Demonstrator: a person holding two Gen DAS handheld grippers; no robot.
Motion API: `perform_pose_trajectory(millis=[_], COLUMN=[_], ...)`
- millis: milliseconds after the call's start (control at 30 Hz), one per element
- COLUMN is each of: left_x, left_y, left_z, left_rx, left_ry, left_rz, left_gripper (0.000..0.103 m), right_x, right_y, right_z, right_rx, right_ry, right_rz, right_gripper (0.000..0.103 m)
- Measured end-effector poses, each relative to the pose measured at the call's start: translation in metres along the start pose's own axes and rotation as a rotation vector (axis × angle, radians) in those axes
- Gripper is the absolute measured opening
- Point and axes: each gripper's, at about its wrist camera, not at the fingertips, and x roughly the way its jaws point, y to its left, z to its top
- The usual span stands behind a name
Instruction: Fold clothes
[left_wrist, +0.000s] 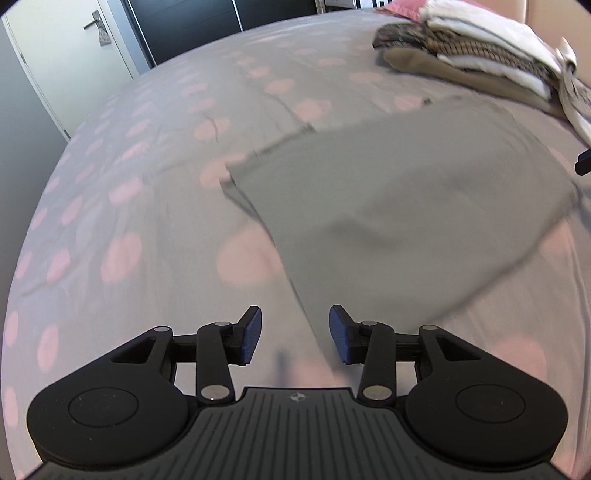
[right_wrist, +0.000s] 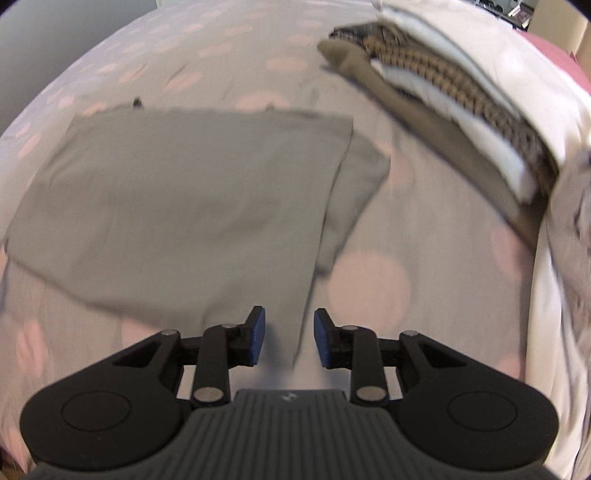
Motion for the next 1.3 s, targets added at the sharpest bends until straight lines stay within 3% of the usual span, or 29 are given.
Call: perform_pose_trajectory(millis=[200,433,467,533,567,600,700,867,1000,1100,1200,1300], left_x=[0.01,0.028,0.029,0.03,0.032,0.033,0.033,0.024,0.018,0.012,0.008,0.013], left_y=[-0.026,-0.062,-0.063,-0.066,-0.068,-0.07,-0.071,-0.064,-0.064,-0.07,-0.085,-0.105], left_z=[-0.028,-0.039,-0.037,-0.035,-0.034,-0.034,-0.035,-0.035,-0.038,-0.042,-0.045,-0.05], left_rx=[0.064,0.275,0.272,0.275,0.281,0.289,0.316,0.311,0.342,0.395,0.472,0.575], left_ry=[0.014,0.01,0.001,-0.008,0.001,0.008,0.013,0.021,0.001,-0.033,-0.067,-0.083], left_rz=[0.037,0.134,0.141,0.146,0.149,0.153,0.173,0.166,0.224,0.25,0.23,0.236], left_gripper=[0.04,0.04,0.038,0.021,0.008,0.003,0.002,0.003,0.014,0.025,0.035,0.037], right_x=[0.007,0.024,0.025,0.027,0.028,0.028,0.028,0.025,0.016,0.008,0.008,0.015], right_y=[-0.007,0.0,0.002,0.007,0.008,0.009,0.005,0.006,0.013,0.029,0.051,0.073], right_z=[-0.026,-0.032,-0.031,-0.029,-0.028,-0.027,-0.026,-0.032,-0.043,-0.054,-0.066,-0.081], right_rx=[0.061,-0.021,-0.028,-0.055,-0.065,-0.069,-0.064,-0.122,-0.219,-0.359,-0.527,-0.725], right_ry=[-0.012,-0.04,-0.043,-0.036,-0.03,-0.023,-0.004,0.014,-0.035,-0.11,-0.164,-0.215], right_rz=[0.023,0.029,0.029,0.013,0.005,-0.004,-0.013,-0.059,-0.108,-0.151,-0.207,-0.301], right_gripper=[0.036,0.035,0.034,0.01,0.009,0.007,0.006,0.002,0.009,0.036,0.036,0.04])
